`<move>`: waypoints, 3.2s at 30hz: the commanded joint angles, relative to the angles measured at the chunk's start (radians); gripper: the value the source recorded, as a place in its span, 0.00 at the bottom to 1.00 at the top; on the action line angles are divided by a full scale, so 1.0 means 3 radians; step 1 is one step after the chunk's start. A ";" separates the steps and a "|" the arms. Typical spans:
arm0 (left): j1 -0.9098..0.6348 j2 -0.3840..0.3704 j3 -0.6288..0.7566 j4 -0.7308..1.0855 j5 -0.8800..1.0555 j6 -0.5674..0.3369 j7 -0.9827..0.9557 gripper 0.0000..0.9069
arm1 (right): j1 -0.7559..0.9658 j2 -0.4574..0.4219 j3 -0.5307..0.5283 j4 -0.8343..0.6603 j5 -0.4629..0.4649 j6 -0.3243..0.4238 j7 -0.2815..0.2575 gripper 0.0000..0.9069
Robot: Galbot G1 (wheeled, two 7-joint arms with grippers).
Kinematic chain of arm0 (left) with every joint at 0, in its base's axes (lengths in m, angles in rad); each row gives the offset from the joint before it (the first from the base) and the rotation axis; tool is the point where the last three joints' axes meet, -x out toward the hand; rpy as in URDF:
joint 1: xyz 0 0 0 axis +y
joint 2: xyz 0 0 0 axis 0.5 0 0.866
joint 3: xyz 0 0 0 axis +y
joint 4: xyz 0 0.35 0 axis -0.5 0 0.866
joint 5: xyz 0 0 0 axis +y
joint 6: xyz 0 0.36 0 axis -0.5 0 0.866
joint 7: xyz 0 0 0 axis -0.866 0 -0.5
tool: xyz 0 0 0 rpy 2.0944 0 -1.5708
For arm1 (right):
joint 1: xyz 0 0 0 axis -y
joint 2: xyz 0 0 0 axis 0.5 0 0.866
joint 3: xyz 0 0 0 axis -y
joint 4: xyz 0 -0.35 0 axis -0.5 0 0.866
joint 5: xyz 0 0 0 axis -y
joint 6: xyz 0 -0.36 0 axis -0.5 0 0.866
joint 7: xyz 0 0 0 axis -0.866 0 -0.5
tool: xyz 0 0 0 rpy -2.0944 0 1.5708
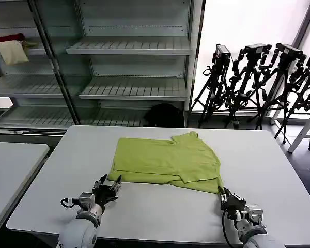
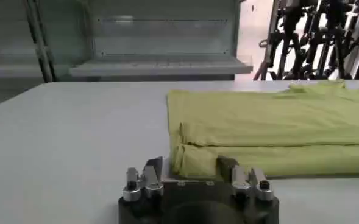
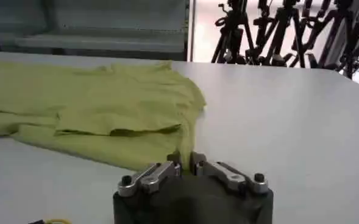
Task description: Fold and organize the clothes.
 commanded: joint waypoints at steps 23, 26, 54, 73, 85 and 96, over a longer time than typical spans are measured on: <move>0.1103 0.0298 -0.0487 -0.0939 0.0137 -0.0168 0.0126 0.00 | -0.0664 -0.0152 -0.0024 0.0716 0.0084 -0.0093 -0.0018 0.00; 0.1364 0.0324 -0.0682 -0.1076 0.0058 -0.0211 0.0160 0.00 | -0.0758 -0.0121 -0.0167 0.0794 0.0001 -0.0092 0.0023 0.00; 0.1772 0.0363 -0.0956 -0.1278 -0.0010 -0.0175 -0.0010 1.00 | -0.1017 -0.0049 -0.0410 0.0970 -0.0129 -0.0095 0.0309 1.00; -0.0582 0.0915 -0.0514 -0.0320 -0.1383 0.0330 0.0035 1.00 | 0.2124 -0.0007 -0.1138 -0.0828 0.0234 -0.0157 0.0287 1.00; -0.1435 0.1178 0.0153 0.0938 -0.1142 0.0332 0.0171 1.00 | 0.2609 0.0310 -0.1341 -0.1852 0.0076 -0.0155 0.0356 1.00; -0.1365 0.1135 0.0188 0.1199 -0.0771 0.0333 0.0429 1.00 | 0.2649 0.0458 -0.1362 -0.2119 -0.0029 -0.0153 0.0309 1.00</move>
